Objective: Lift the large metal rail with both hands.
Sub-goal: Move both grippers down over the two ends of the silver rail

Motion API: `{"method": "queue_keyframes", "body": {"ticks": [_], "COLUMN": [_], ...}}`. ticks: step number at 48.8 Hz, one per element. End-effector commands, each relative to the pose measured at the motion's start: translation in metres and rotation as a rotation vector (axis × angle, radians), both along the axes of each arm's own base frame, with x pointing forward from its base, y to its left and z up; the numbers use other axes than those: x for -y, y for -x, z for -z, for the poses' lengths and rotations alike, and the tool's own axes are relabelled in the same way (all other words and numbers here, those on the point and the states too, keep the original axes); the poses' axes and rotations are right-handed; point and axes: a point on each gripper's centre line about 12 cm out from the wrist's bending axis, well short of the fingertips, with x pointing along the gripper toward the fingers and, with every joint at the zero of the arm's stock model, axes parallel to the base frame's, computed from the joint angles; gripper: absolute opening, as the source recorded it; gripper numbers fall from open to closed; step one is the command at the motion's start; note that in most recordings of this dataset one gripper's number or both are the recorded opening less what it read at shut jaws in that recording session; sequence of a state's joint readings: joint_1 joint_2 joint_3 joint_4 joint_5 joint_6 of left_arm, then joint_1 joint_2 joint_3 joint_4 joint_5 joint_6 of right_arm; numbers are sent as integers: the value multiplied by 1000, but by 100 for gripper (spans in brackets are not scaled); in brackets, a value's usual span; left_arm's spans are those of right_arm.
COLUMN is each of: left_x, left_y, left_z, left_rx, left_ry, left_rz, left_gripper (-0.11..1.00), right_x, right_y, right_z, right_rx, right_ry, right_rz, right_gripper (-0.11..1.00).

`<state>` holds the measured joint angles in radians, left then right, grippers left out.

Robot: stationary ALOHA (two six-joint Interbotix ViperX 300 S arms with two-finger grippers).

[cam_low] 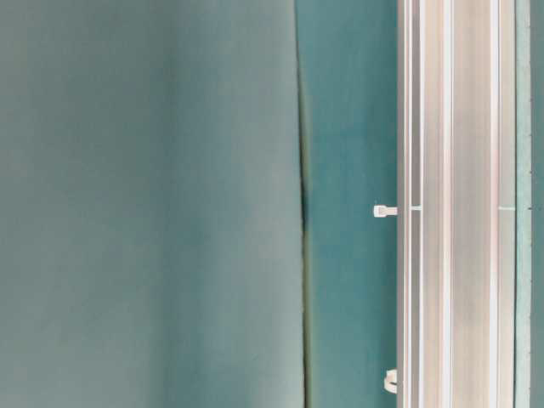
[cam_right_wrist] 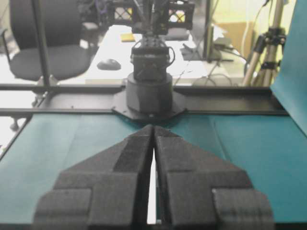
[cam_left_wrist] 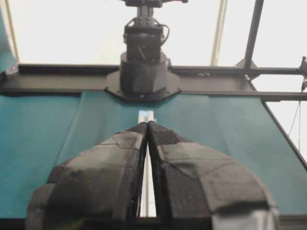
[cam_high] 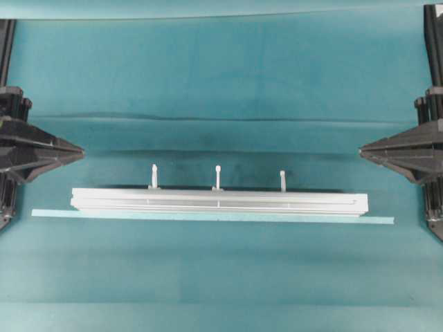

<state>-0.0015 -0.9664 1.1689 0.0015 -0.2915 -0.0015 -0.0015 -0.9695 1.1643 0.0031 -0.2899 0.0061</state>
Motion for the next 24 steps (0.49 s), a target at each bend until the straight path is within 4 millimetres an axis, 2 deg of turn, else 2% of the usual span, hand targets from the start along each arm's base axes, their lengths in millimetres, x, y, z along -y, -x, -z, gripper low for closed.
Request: {"method": "queue_keyframes", "body": {"ticks": [1, 4, 8, 15, 24], "left_x": [-3, -3, -1, 6, 10], "left_y": [-12, -17, -22, -34, -48], "left_z": [7, 10, 9, 11, 18], "left_rx": [-92, -158, -239, -465, -796], "left_ry": [36, 41, 40, 29, 11], "left_rz": [-13, -13, -5, 20, 24], "left_gripper": [14, 8, 0, -1, -1], "right_x": [-5, -11, -16, -23, -26], "right_y": [-5, -11, -17, -22, -41], "right_z": [-1, -5, 1, 18, 24], "right_rx": [-8, -69, -237, -554, -786], "right_ry": [-35, -109, -162, -188, -254], "right_rz": [-24, -51, -72, -79, -48], "right_gripper": [11, 6, 0, 0, 0]}}
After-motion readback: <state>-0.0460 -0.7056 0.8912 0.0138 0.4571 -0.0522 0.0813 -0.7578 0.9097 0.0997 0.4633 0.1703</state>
